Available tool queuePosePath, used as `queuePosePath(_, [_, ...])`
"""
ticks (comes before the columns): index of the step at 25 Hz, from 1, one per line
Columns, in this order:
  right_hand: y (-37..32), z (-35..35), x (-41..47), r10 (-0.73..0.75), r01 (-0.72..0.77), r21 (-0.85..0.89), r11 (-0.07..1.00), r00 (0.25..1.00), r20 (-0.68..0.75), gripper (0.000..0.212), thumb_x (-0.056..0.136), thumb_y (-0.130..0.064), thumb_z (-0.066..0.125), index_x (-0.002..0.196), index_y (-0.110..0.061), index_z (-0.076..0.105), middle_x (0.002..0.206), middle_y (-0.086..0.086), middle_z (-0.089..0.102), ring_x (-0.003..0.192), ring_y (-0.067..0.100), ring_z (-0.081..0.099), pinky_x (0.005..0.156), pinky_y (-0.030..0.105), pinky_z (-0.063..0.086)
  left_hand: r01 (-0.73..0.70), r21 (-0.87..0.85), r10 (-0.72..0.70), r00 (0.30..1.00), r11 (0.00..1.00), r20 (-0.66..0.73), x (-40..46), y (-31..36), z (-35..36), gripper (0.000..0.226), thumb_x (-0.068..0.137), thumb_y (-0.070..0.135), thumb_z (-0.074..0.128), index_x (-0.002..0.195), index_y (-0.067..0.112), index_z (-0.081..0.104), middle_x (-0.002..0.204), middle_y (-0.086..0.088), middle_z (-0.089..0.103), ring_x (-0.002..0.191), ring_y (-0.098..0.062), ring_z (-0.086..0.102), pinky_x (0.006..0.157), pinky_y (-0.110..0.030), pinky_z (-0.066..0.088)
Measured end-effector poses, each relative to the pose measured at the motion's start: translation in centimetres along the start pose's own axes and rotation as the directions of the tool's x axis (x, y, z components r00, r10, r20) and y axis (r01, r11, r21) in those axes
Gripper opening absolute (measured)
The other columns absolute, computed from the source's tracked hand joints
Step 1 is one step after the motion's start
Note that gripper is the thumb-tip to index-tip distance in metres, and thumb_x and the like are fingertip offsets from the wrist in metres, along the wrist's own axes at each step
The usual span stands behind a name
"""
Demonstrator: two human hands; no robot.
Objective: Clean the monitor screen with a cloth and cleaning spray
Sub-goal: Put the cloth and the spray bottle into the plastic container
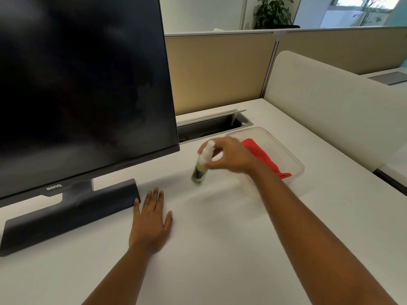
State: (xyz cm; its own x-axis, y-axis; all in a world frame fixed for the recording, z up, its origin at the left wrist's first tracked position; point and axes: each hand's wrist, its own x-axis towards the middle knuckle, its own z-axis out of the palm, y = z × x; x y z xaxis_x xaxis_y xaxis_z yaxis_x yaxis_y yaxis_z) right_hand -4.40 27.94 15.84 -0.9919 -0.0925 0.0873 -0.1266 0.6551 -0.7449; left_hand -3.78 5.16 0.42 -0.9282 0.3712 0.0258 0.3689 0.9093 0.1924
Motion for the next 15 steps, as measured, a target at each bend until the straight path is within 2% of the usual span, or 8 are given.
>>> queuePosePath(3, [0.5,-4.2,0.2,0.007,-0.001,0.024,1.000,0.969,-0.248,0.030,0.066,-0.003,0.077,0.092,-0.014,0.068,0.088,0.002,0.066,0.070,0.001,0.059,0.066,0.007,0.047,-0.004,0.002,0.004,1.000,1.000,0.010,-0.1,0.0,0.0,0.083,0.065,0.055,-0.019,0.139,0.017,-0.017,0.153,-0.001,-0.013,0.130,-0.007,-0.024,0.110,-0.037,-0.018])
queuePosePath(6, [1.6,-7.5,0.8,0.064,-0.103,-0.071,0.992,0.903,-0.424,0.032,0.067,-0.006,0.077,0.097,-0.010,0.068,0.090,0.003,0.065,0.079,0.012,0.061,0.071,0.017,0.050,-0.007,-0.002,0.007,1.000,1.000,0.027,0.0,0.0,0.0,0.078,0.065,0.058,-0.021,0.132,0.018,-0.024,0.152,-0.001,-0.016,0.130,-0.009,-0.025,0.109,-0.037,-0.020])
queuePosePath(9, [3.2,-8.4,1.8,0.102,-0.203,-0.162,0.966,0.871,-0.481,0.033,0.067,-0.009,0.076,0.098,-0.007,0.068,0.099,0.011,0.068,0.082,0.019,0.062,0.076,0.029,0.050,-0.017,-0.022,0.018,0.999,1.000,0.034,0.1,-0.1,0.1,0.090,0.056,0.069,-0.034,0.131,0.020,-0.025,0.147,0.004,-0.022,0.129,-0.009,-0.026,0.102,-0.030,-0.032])
queuePosePath(12, [4.9,-7.4,2.9,0.193,-0.315,-0.187,0.930,0.856,-0.479,0.036,0.069,-0.010,0.076,0.103,-0.003,0.065,0.106,0.015,0.067,0.094,0.028,0.063,0.082,0.037,0.049,-0.025,-0.038,0.026,0.999,0.999,0.025,0.1,-0.3,0.4,0.094,0.052,0.068,-0.039,0.131,0.019,-0.023,0.143,0.006,-0.023,0.129,-0.011,-0.027,0.096,-0.026,-0.036])
queuePosePath(15, [6.5,-5.9,3.6,0.315,-0.424,-0.152,0.893,0.829,-0.462,0.042,0.071,-0.012,0.075,0.109,-0.001,0.061,0.111,0.017,0.064,0.101,0.030,0.060,0.080,0.034,0.047,-0.023,-0.044,0.024,0.999,0.999,0.030,0.1,-0.3,0.3,0.094,0.053,0.067,-0.039,0.132,0.019,-0.023,0.141,0.007,-0.024,0.128,-0.011,-0.029,0.096,-0.026,-0.035])
